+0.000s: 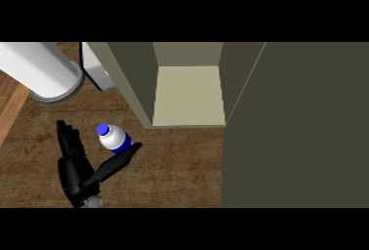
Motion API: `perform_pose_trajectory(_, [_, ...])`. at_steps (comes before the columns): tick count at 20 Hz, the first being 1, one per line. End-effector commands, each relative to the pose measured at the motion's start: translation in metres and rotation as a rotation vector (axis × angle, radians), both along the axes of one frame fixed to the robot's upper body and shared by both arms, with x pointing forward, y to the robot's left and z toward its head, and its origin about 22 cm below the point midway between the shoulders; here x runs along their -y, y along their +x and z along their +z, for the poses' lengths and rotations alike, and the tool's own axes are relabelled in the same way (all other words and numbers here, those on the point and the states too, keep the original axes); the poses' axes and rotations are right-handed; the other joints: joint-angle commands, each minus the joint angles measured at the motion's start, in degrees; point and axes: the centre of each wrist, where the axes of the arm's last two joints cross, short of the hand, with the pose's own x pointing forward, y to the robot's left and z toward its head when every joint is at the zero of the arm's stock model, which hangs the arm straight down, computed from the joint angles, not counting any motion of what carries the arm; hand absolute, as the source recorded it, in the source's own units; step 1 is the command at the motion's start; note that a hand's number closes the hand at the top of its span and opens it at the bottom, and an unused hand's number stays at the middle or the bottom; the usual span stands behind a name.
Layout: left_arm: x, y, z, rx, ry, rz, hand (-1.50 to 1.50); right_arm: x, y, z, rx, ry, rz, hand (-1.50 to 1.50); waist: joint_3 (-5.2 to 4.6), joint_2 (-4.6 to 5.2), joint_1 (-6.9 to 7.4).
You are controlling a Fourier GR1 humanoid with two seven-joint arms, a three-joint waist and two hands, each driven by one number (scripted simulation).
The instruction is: Pick up the bottled water, place it into the cabinet and close the cabinet
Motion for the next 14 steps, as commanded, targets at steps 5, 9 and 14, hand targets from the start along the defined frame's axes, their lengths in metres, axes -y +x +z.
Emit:
perform_pose_trajectory(5, [-0.021, -0.005, -0.064, -0.014, -0.039, 0.064, -1.50, -0.002, -0.025, 0.028, 0.059, -0.003, 0.008, -1.50, -0.06, -0.05, -0.38])
perform_pose_trajectory(9, [-0.034, 0.001, -0.085, 0.002, -0.028, 0.074, -1.50, 0.005, -0.028, 0.039, 0.050, 0.006, 0.015, -1.50, -0.04, 0.16, -0.01])
perform_pose_trajectory(14, [-0.034, 0.004, -0.113, 0.019, -0.098, 0.019, -1.50, 0.004, -0.025, 0.029, 0.023, -0.006, 0.022, -1.50, -0.04, 0.25, 0.06])
